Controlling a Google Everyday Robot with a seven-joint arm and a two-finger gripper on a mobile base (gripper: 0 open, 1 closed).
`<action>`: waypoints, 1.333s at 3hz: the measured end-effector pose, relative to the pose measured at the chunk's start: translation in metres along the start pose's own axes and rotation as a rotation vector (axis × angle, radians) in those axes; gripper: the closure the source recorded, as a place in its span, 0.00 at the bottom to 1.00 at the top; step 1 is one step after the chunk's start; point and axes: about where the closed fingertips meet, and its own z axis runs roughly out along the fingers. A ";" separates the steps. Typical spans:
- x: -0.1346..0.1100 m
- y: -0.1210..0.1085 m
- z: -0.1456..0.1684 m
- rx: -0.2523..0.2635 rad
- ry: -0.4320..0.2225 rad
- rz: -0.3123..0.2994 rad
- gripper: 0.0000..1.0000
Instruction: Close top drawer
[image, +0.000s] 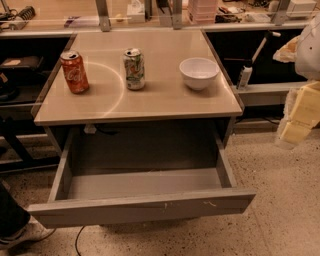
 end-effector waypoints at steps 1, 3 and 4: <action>0.000 0.000 0.000 0.000 0.000 0.000 0.00; 0.000 0.000 0.000 0.000 0.000 0.000 0.42; 0.000 0.000 0.000 0.000 0.000 0.000 0.65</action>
Offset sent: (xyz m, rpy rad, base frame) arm 0.0000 0.0000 0.0000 0.0000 0.0000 0.0000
